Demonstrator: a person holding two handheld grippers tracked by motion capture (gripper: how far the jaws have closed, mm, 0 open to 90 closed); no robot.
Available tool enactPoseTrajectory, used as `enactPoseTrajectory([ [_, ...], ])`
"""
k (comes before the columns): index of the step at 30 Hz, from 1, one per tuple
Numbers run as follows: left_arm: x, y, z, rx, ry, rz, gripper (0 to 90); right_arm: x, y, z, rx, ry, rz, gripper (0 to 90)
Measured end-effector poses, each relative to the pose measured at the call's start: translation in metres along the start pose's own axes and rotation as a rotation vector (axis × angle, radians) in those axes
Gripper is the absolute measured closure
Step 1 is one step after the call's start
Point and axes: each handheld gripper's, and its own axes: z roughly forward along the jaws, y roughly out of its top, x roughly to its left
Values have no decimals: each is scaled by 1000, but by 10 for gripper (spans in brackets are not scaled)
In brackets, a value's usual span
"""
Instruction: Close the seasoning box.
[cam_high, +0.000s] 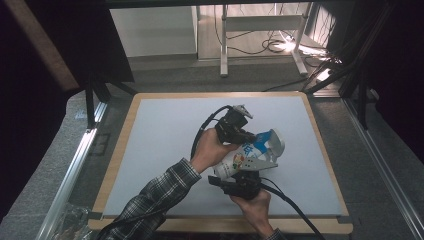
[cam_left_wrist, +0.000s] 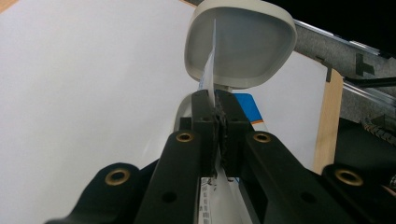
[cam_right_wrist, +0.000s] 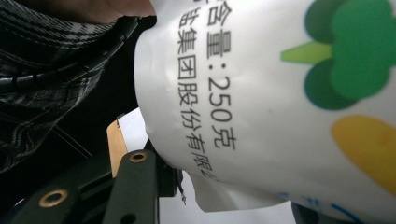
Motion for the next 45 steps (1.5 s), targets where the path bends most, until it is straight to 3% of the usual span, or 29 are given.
enactPoseTrajectory([
  [45, -4, 4, 1, 17, -1, 8, 878, 4, 1, -1, -12, 3, 12, 573],
])
